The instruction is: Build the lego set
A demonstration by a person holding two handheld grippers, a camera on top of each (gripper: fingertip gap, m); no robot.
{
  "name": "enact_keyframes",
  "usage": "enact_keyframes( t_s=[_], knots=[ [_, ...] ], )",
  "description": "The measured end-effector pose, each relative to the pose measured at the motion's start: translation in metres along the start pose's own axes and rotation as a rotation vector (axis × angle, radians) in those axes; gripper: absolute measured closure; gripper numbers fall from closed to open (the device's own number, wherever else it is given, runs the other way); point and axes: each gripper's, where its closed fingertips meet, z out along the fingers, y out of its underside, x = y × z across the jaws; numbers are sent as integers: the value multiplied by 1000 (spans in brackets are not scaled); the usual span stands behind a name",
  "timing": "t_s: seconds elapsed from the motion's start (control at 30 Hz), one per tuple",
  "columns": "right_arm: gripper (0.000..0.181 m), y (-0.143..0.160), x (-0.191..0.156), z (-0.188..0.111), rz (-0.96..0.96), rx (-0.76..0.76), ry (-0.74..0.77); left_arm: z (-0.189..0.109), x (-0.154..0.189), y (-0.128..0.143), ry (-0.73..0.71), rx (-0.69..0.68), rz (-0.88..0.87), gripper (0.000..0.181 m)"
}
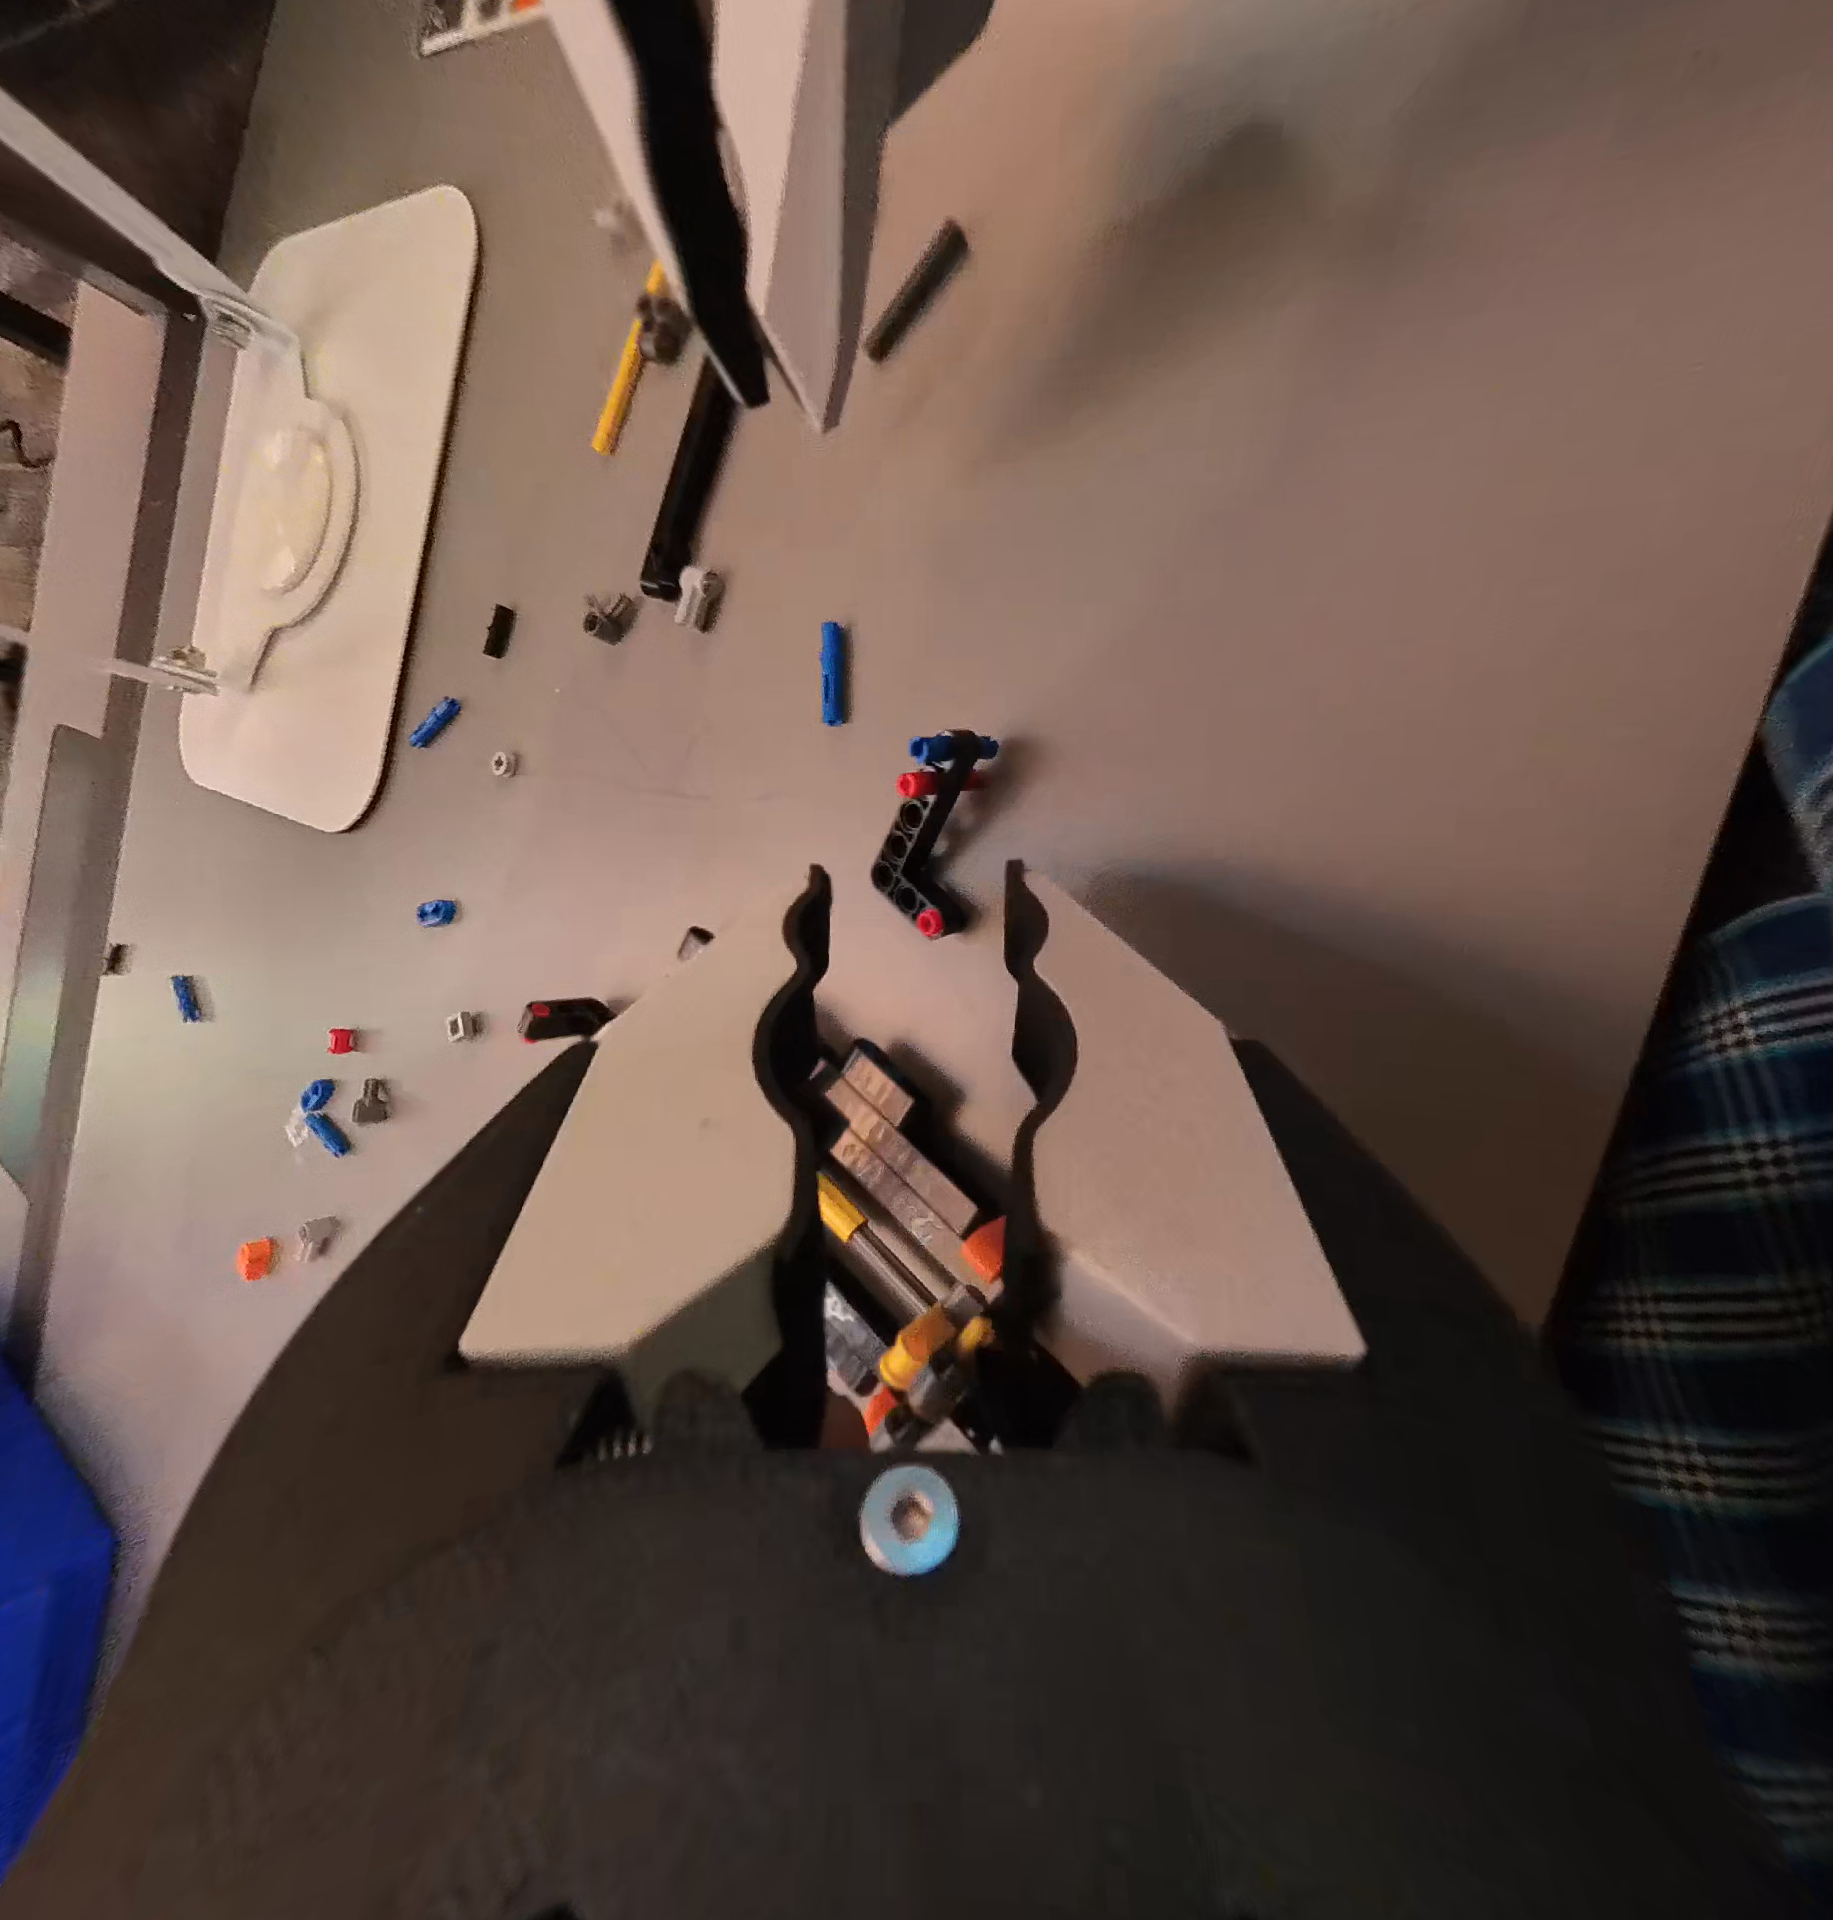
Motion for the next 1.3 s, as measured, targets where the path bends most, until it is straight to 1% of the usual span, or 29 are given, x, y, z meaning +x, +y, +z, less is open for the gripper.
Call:
enact_keyframes(
  t_s=[0.07, 0.2, 0.33, 0.47, 0.53, 0.63, 0.77, 0.87, 0.93, 1.3],
  knots=[
    [166, 0, 0, -5, 6, 9, 9, -7, -6, -1, -8, 18, -46, 149],
    [164, 1, -1, -13, 21, 32, 18, -18, -24, 8, -38, 20, -135, 149],
    [163, 1, -6, -17, 30, 53, 12, -27, -40, 29, -73, -15, -213, 145],
    [163, 2, -10, -18, 28, 65, 8, -33, -48, 50, -82, -50, -307, 141],
    [163, 3, -10, -18, 30, 70, 9, -35, -43, 59, -53, -85, -345, 137],
    [163, 1, -12, -19, 36, 86, 4, -37, -34, 65, -17, -110, -395, 132],
    [163, 2, -15, -17, 36, 89, -5, -30, -26, 71, 31, -155, -451, 124],
    [162, 2, -16, -17, 36, 93, -8, -22, -22, 77, 70, -207, -481, 124],
    [162, 2, -18, -18, 38, 97, -11, -20, -22, 77, 97, -214, -513, 124],
    [161, 5, -19, -21, 44, 112, -13, -17, -21, 75, 151, -238, -526, 126]
  ],
)
